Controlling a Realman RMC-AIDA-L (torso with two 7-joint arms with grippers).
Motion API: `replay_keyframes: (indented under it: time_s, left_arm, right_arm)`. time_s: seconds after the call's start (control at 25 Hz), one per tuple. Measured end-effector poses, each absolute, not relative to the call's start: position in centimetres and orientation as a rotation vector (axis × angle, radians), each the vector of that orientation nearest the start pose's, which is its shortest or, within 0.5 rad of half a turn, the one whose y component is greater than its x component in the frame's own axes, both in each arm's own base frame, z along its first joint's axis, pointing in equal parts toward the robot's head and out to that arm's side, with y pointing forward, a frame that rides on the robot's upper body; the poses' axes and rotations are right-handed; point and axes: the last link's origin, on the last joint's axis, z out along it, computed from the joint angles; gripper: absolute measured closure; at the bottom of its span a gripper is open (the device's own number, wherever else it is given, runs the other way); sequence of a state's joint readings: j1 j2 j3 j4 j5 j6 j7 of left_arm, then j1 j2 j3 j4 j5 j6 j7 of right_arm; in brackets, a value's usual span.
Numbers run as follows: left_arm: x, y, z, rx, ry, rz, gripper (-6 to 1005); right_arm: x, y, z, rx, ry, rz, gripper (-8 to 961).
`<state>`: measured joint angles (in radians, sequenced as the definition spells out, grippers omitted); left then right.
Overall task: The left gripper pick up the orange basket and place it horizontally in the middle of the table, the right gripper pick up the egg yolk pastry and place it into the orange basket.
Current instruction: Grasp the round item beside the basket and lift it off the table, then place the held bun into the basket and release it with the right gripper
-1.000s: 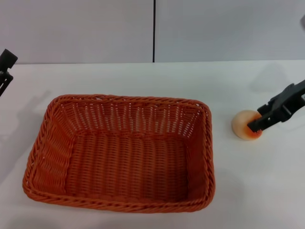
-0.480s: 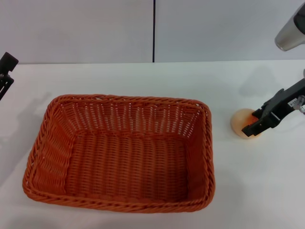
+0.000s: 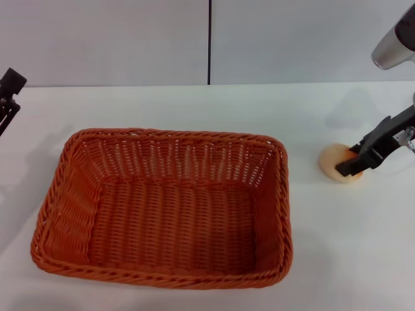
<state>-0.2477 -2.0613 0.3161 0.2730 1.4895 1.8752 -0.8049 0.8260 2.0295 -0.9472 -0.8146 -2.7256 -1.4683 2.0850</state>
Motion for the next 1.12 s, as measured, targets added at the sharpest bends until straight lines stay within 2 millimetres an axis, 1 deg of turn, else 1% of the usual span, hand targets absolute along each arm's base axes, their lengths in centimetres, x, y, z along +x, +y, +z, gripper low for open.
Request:
replay_keyframes:
  time_s: [0.08,0.32,0.4,0.44,0.48,0.56,0.64,0.76,0.8,0.84,0.88,1.0,1.04,1.08,1.12]
  left_arm:
    - [-32.1,23.5,5.5,-1.837,-0.38,-1.289,350]
    - [-31.9,23.7,5.4,-1.839,-0.385,-1.303,350]
    - [-31.9,23.8,5.3,-1.839,-0.386,-1.305,350]
    - [-31.9,23.8,5.3,-1.839,-0.386,-1.305,350]
    - [-31.8,23.9,5.3,-1.839,-0.388,-1.309,350]
    - [-31.8,23.9,5.3,-1.839,-0.388,-1.311,351]
    - [-31.8,23.9,5.3,-1.84,-0.392,-1.316,351]
    - [-31.9,23.8,5.4,-1.84,-0.4,-1.319,351]
    - [-31.9,23.7,5.4,-1.839,-0.4,-1.319,351]
    - [-31.9,23.7,5.4,-1.839,-0.401,-1.319,351]
    - [-31.9,23.7,5.4,-1.839,-0.402,-1.318,351]
    - [-31.9,23.6,5.4,-1.839,-0.399,-1.323,351]
    - [-31.9,23.7,5.4,-1.839,-0.398,-1.324,351]
    - [-31.8,23.7,5.4,-1.84,-0.397,-1.327,351]
    - [-31.8,23.7,5.3,-1.84,-0.397,-1.328,351]
  right_arm:
    - [23.9,39.6,1.4,-2.699,0.866,-0.519,417]
    - [24.4,39.7,1.9,-2.676,0.852,-0.511,642]
    - [24.5,39.8,1.9,-2.672,0.847,-0.498,663]
    - [24.5,39.9,2.2,-2.66,0.86,-0.441,673]
    - [24.5,39.9,2.2,-2.66,0.86,-0.441,684]
    - [24.3,40.0,2.9,-2.64,0.877,-0.345,699]
    - [24.0,40.1,4.1,-2.605,0.89,-0.208,708]
    - [23.2,39.9,6.3,-2.549,0.87,0.071,722]
    - [22.7,39.7,6.9,-2.538,0.839,0.188,727]
    - [22.0,38.9,7.9,-2.526,0.757,0.411,732]
    - [22.0,38.9,7.9,-2.526,0.757,0.411,737]
    - [20.5,37.2,9.1,-2.518,0.584,0.773,754]
    - [19.7,36.0,9.1,-2.53,0.47,0.974,762]
    - [19.7,36.0,9.1,-2.53,0.47,0.974,769]
    - [19.3,35.5,8.8,-2.54,0.424,1.066,777]
